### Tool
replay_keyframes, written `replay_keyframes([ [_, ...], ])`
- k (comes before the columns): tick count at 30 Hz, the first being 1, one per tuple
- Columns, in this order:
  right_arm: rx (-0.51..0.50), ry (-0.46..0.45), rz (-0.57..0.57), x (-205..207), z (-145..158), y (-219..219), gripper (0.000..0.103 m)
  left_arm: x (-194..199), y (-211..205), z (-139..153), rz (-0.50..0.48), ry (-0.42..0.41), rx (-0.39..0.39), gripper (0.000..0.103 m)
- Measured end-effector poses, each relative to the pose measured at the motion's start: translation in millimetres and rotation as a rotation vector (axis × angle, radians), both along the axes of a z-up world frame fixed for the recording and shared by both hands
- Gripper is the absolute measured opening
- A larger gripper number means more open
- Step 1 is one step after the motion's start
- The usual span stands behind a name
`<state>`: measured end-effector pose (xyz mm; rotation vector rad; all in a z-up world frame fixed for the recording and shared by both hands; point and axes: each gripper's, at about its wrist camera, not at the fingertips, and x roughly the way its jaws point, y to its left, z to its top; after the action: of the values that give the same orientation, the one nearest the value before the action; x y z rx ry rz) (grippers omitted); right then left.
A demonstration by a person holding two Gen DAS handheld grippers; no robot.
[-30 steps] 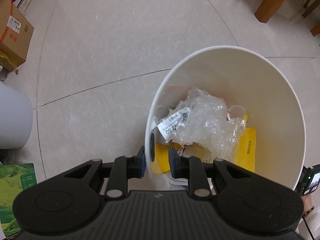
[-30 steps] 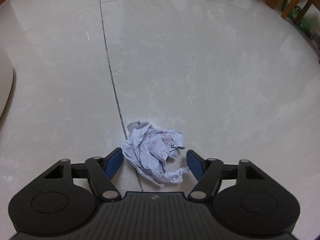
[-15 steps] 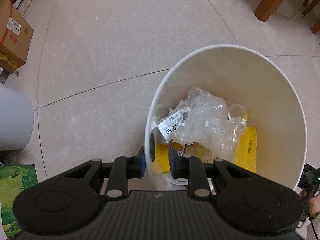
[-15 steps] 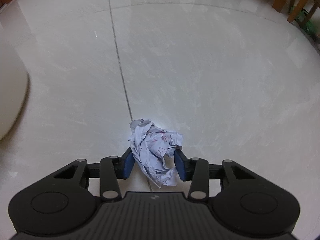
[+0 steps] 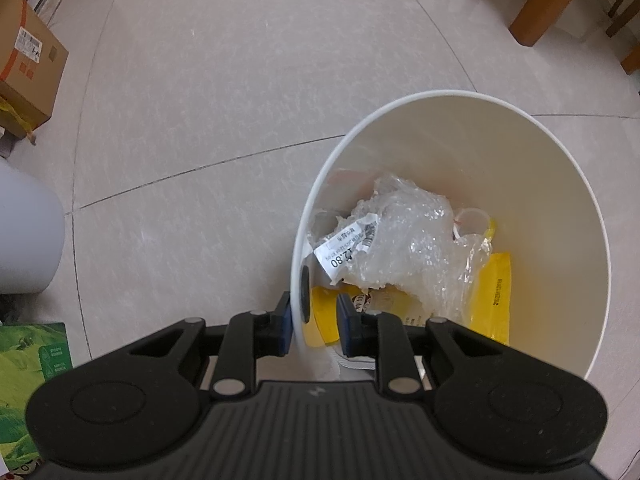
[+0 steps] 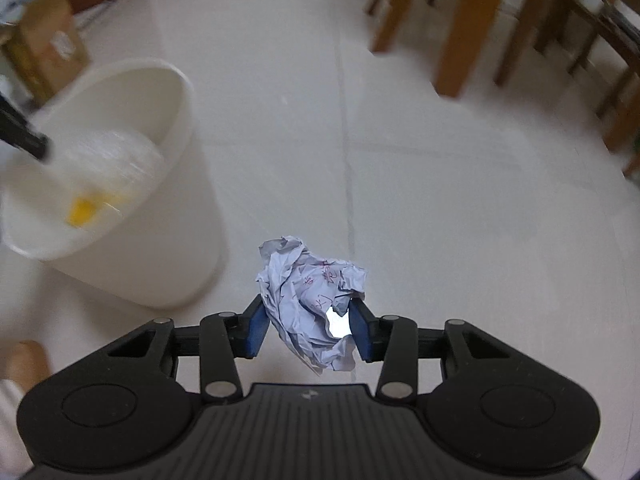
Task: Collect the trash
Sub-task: 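Carry the paper over the bin and release it with the right tool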
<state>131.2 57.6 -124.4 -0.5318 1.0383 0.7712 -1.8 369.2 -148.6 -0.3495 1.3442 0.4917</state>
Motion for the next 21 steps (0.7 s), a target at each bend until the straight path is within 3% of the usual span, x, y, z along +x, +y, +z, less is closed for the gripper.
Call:
replay_keyframes([
  [5,0.007,-0.009,0.129,-16.1,46.7,50.8,0.048,0.8,-1.2,-1.2,-0.009,0.000,0.011,0.020],
  [9,0.020,-0.026,0.206,-33.4,67.0,89.2,0.048,0.6,-2.5,-1.0,-0.008,0.001,0.014,0.020],
  [21,0.018,-0.032,0.266,-43.3,74.8,171.9,0.049,-1.5,4.5,1.0,0.008,-0.009,-0.014,0.021],
])
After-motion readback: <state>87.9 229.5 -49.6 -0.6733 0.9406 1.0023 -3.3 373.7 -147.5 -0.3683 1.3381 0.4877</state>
